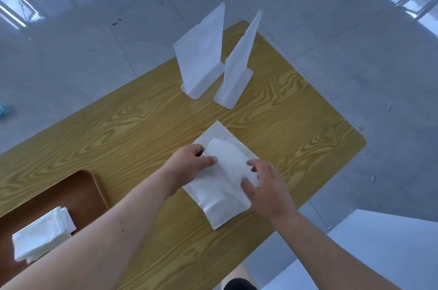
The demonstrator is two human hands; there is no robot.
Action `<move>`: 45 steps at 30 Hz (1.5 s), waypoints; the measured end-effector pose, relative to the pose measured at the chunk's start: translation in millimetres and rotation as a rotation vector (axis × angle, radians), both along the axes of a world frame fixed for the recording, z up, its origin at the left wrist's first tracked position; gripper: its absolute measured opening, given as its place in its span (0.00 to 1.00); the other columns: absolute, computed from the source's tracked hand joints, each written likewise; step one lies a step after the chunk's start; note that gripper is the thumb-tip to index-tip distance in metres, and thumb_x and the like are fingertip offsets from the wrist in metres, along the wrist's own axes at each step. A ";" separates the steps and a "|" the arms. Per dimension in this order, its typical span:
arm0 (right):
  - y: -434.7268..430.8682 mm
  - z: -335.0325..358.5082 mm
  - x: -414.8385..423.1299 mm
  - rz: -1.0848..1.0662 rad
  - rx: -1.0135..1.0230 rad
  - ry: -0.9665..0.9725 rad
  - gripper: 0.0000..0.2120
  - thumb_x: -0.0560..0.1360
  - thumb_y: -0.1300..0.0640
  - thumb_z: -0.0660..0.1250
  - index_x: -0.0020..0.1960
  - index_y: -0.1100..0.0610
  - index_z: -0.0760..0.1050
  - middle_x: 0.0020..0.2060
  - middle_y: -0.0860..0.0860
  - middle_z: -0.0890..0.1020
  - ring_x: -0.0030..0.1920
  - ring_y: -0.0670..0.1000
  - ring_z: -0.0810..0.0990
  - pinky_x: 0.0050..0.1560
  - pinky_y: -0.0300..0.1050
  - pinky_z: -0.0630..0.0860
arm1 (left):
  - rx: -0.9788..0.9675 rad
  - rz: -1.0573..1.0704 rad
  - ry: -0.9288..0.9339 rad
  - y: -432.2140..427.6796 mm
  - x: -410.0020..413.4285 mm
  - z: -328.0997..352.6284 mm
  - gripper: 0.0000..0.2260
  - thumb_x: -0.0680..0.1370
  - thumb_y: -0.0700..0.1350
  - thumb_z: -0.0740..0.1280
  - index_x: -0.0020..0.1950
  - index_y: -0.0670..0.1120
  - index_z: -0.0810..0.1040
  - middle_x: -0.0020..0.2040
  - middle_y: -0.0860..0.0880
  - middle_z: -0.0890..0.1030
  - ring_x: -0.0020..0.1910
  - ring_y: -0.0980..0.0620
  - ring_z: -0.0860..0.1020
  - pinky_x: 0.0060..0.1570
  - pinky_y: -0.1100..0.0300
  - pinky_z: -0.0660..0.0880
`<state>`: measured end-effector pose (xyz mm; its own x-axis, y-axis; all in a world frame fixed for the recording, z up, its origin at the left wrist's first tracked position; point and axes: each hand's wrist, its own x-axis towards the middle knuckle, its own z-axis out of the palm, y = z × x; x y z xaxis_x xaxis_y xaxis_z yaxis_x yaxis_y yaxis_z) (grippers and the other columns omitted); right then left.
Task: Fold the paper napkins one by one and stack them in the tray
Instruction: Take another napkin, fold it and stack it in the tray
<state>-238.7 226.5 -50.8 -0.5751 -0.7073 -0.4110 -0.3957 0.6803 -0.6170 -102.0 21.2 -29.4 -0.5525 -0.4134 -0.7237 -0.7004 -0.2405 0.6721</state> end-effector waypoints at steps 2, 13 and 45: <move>-4.4 7.8 -7.2 -0.266 -0.025 -0.200 0.32 0.71 0.33 0.65 0.70 0.48 0.70 0.51 0.43 0.80 0.51 0.47 0.81 0.49 0.48 0.81 | 0.272 0.171 0.141 -5.8 14.2 16.3 0.07 0.77 0.48 0.76 0.53 0.46 0.87 0.53 0.46 0.88 0.50 0.45 0.87 0.48 0.51 0.81; -89.3 51.5 56.4 -0.244 -0.233 -1.011 0.43 0.64 0.38 0.82 0.74 0.40 0.66 0.66 0.52 0.80 0.59 0.53 0.85 0.62 0.54 0.81 | 0.366 0.581 0.366 -41.7 120.5 74.2 0.26 0.73 0.49 0.77 0.66 0.38 0.77 0.63 0.31 0.80 0.58 0.37 0.81 0.63 0.34 0.75; -190.6 127.1 219.3 0.464 -0.046 -0.715 0.05 0.76 0.58 0.69 0.43 0.58 0.81 0.38 0.52 0.84 0.41 0.49 0.80 0.47 0.48 0.78 | -0.877 0.434 -0.189 -74.2 318.5 97.2 0.13 0.76 0.49 0.71 0.59 0.59 0.76 0.51 0.59 0.80 0.52 0.53 0.78 0.47 0.59 0.71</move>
